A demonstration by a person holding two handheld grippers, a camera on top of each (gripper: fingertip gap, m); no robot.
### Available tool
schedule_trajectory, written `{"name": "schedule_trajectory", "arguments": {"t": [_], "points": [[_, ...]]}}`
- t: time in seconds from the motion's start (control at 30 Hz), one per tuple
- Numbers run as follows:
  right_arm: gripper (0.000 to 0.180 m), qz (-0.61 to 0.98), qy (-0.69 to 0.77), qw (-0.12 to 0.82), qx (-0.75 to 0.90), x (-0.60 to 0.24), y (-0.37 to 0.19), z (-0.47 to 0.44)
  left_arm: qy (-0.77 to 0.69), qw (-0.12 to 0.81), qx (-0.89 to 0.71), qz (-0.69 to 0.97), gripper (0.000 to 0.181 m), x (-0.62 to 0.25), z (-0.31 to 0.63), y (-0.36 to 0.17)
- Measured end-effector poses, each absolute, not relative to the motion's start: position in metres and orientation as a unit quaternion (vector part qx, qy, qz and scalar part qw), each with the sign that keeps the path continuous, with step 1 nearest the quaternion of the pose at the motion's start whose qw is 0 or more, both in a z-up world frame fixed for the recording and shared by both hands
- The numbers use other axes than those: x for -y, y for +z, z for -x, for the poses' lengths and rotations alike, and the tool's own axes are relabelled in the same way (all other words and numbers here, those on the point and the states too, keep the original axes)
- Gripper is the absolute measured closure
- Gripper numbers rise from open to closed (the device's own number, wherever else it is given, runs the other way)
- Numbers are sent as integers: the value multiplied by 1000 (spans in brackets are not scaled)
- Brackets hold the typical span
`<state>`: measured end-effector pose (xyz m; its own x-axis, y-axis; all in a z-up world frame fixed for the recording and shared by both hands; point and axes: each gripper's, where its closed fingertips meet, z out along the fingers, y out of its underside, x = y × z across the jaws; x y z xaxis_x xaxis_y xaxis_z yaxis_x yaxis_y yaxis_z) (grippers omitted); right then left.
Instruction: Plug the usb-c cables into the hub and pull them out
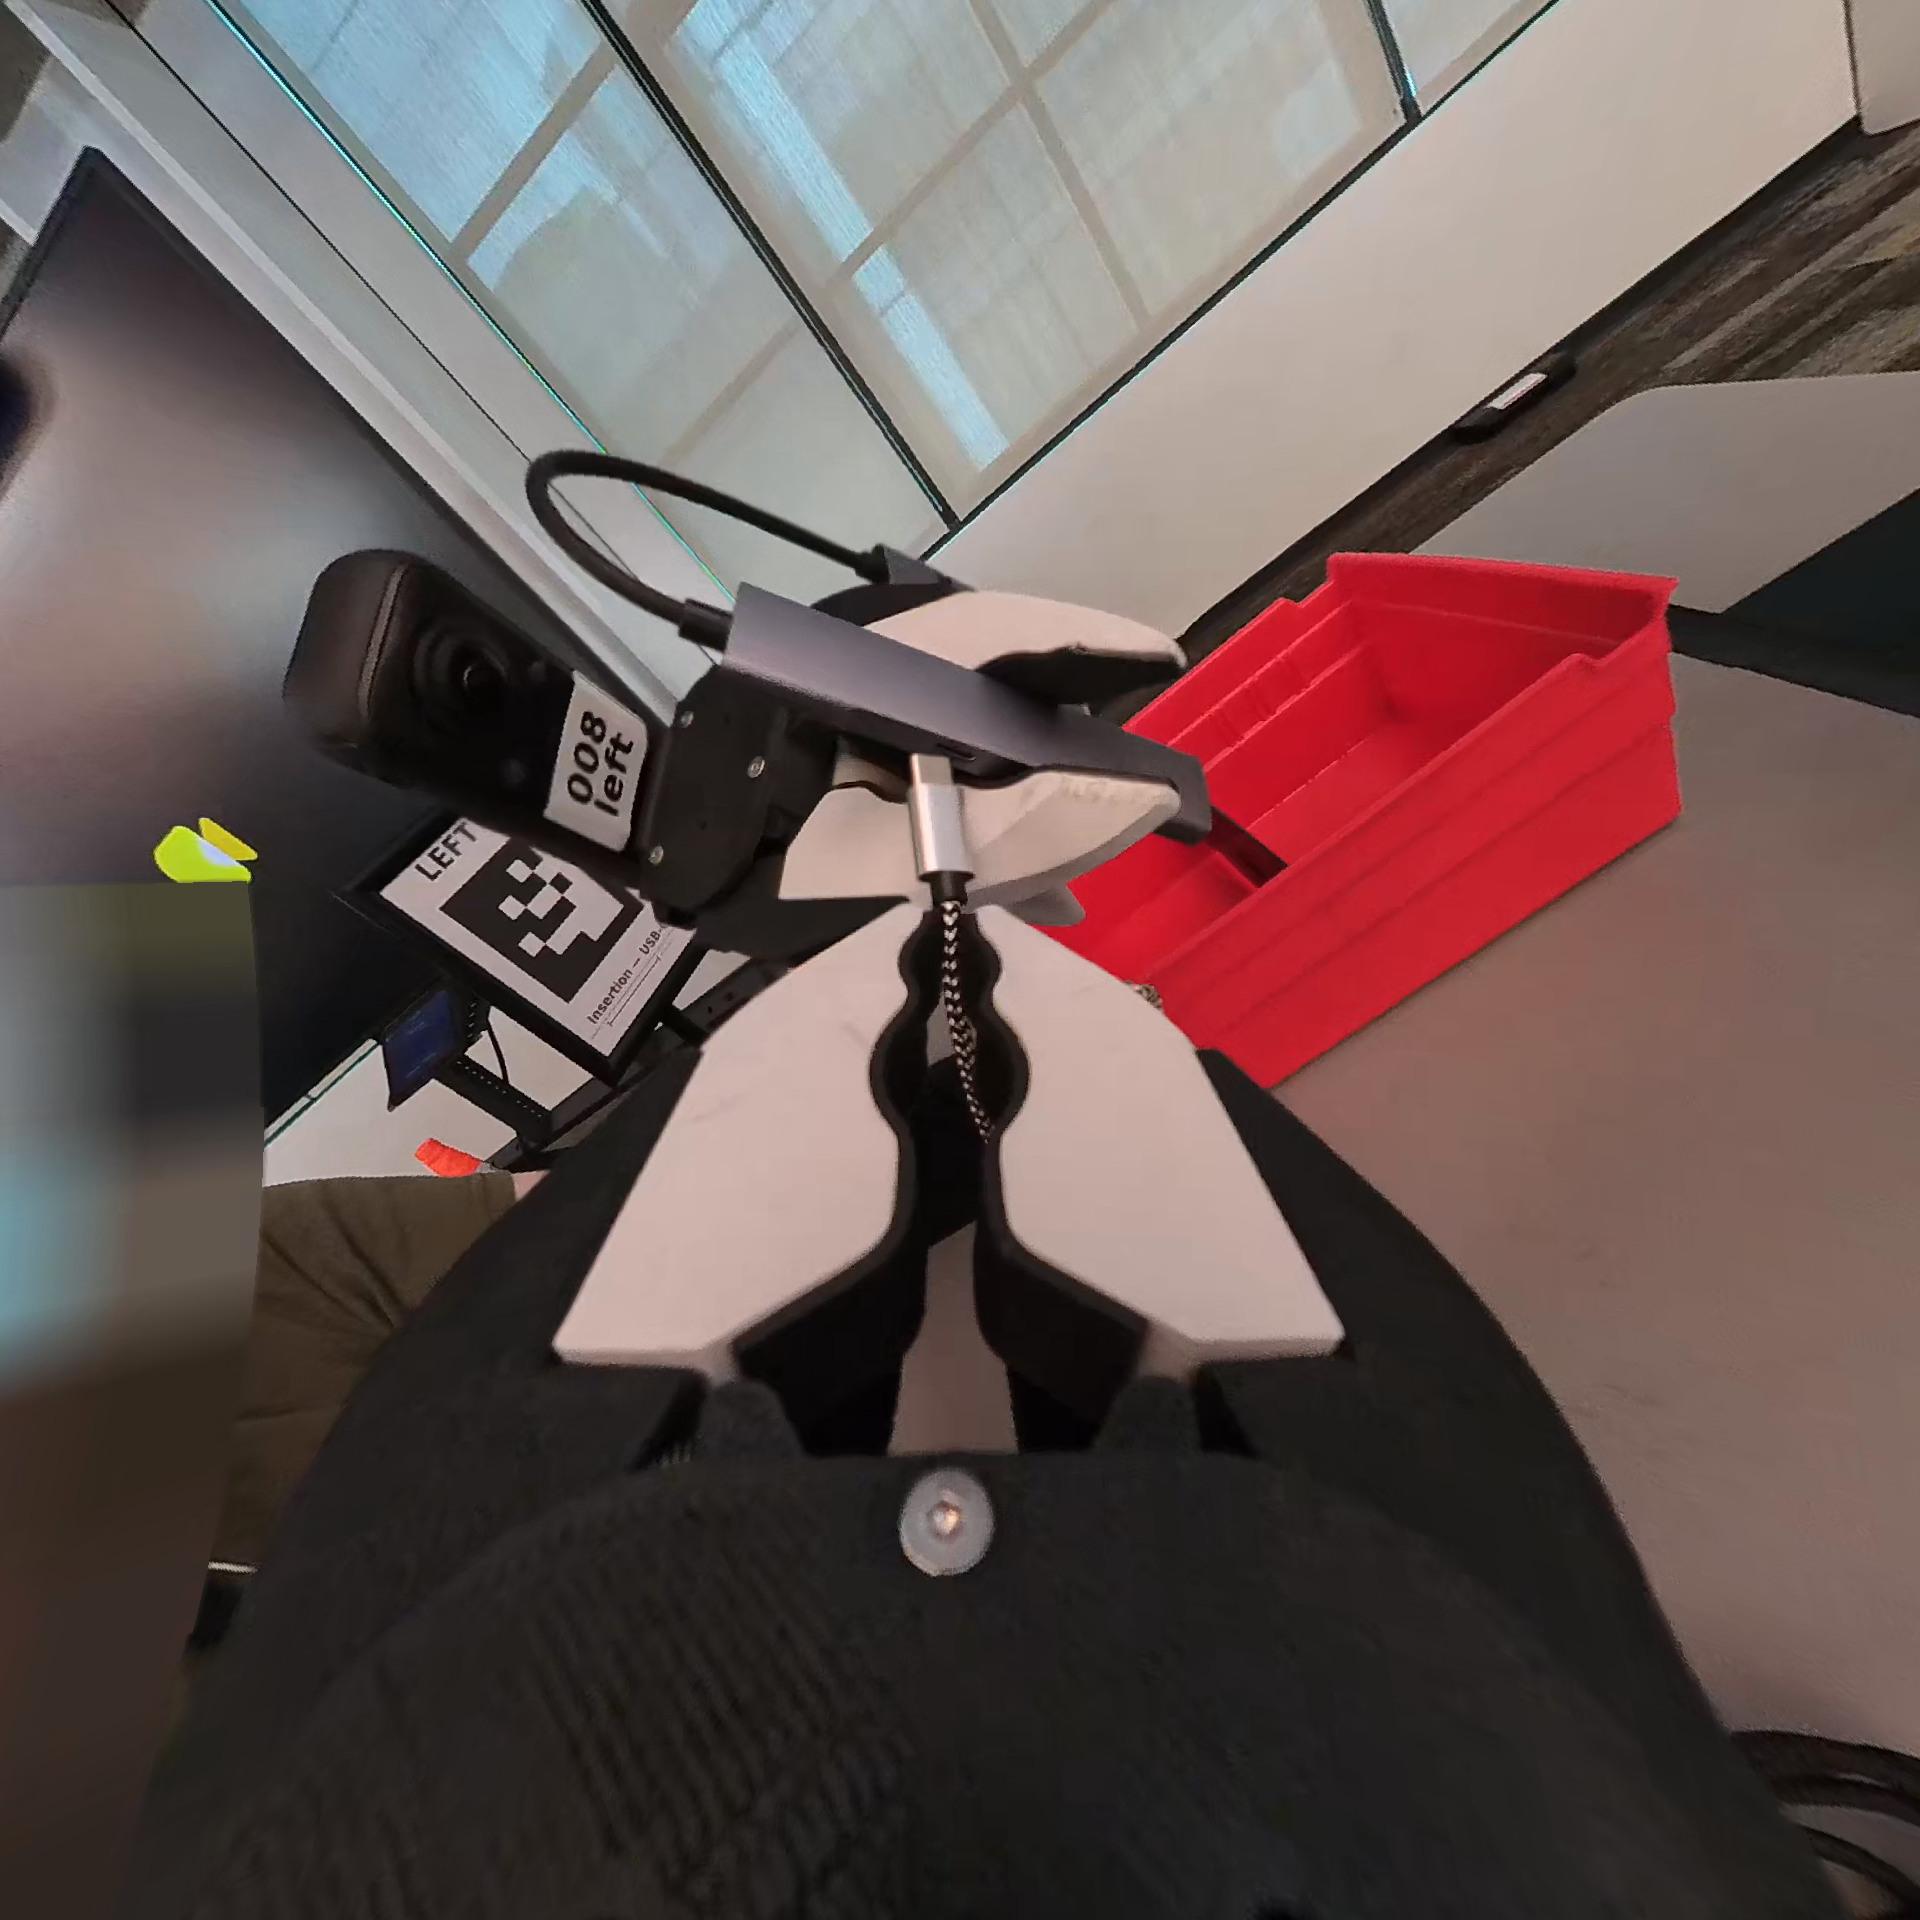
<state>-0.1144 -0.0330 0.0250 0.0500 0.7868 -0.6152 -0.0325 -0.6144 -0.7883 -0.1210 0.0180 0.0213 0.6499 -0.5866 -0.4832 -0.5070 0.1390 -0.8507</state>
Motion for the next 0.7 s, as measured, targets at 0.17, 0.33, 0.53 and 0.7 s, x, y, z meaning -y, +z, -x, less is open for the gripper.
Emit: {"name": "schedule_trajectory", "arguments": {"t": [0.17, 0.33, 0.53, 0.7], "points": [[176, 652, 618, 326, 295, 32, 21, 115, -17, 630, -422, 652, 160, -18, 119, 20], [177, 654, 619, 320, 295, 32, 18, 115, -14, 630, -426, 649, 160, -17, 118, 20], [177, 649, 635, 299, 293, 34, 18, 115, 19, 629, -454, 630, 160, -15, 119, 19], [177, 648, 636, 306, 286, 31, 17, 114, 40, 625, -458, 630, 160, -16, 120, 16]]}}
